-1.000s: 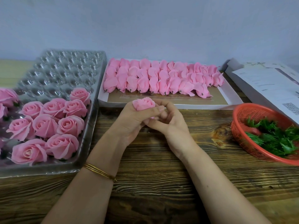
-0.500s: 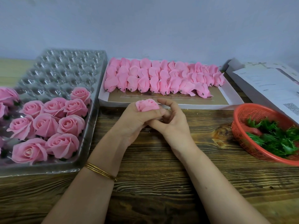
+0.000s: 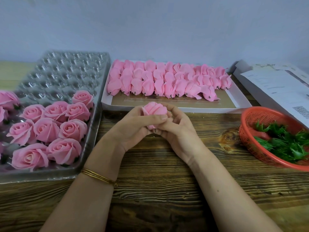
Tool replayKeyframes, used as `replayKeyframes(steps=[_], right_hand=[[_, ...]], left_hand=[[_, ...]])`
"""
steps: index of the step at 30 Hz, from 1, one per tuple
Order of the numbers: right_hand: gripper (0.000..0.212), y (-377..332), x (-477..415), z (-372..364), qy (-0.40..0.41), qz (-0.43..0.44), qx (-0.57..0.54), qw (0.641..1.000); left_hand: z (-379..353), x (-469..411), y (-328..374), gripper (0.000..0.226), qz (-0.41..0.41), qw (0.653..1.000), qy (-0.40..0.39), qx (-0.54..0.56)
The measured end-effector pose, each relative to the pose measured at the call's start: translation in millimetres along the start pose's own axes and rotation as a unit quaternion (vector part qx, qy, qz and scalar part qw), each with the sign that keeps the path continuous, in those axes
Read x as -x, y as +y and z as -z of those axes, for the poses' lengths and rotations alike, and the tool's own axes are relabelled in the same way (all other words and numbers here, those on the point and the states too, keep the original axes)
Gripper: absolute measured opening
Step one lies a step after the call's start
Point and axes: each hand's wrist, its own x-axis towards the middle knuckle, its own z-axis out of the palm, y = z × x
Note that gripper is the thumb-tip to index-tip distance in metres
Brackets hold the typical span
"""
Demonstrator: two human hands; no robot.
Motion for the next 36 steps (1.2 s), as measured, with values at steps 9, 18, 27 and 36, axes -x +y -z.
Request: replayKeyframes(steps=[9,18,27,36], right_hand=[[0.067,1.1,2.7,-2.3,-0.001,0.000,0.069,0.998],[0.062,4.0,6.2,-2.9,0.033,0.046,0.148,0.987],[0.048,4.8,4.1,-1.2,0.041,0.076,0.164,0.983],[0.049,3.8,3.9,-0.6,0.029,0.071,0.145,0.986]], left_hand=[[-7.8,-2.5,-1.2,0.028,0.011,0.998,0.061,-0.012],[-9.8,-7.7,-5.3,0.039,0.014,0.988,0.148,0.030],[-7.7,-6.2,-3.3,0.023,0.004,0.994,0.082,0.078],[-3.6,-7.2,-4.4,0.031,0.016,0.992,0.106,0.072]])
